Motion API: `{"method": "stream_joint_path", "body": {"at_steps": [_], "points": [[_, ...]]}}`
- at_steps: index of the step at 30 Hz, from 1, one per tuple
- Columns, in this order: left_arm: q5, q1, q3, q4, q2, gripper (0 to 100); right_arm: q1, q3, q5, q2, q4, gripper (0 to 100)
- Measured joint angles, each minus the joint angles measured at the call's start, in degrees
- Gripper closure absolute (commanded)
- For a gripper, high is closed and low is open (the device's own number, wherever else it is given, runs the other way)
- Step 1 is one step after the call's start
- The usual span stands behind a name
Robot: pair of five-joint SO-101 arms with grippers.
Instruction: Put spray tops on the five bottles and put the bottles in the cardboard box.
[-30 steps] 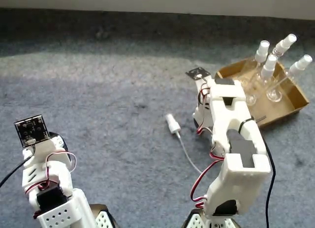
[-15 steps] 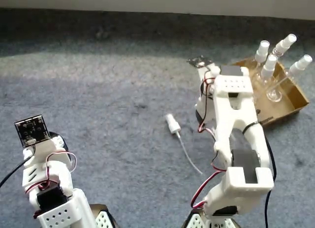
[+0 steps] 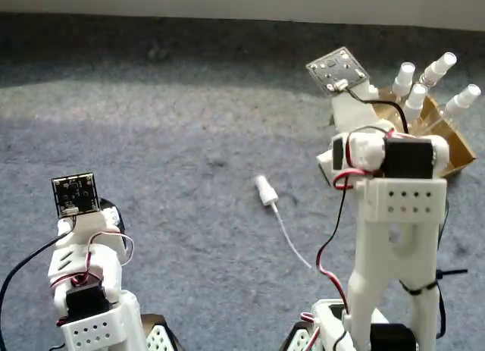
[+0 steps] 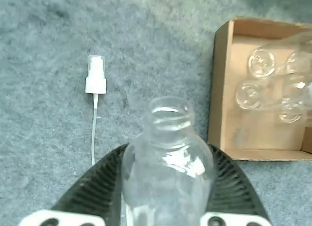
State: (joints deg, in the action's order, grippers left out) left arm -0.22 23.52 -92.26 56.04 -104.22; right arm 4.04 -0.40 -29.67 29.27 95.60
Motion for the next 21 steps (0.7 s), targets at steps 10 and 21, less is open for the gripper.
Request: {"method": "stream_joint_path", "body": {"at_steps": [10, 21], "points": [[0.00, -7.65, 0.00, 3.87, 0.00, 99, 0.18, 12.13, 0.00, 19.69, -1.14, 86.7], [-2.11, -16.88, 1.41, 5.45, 0.00, 99, 0.18, 37.27, 7.91, 42.55, -14.86, 86.7]]}}
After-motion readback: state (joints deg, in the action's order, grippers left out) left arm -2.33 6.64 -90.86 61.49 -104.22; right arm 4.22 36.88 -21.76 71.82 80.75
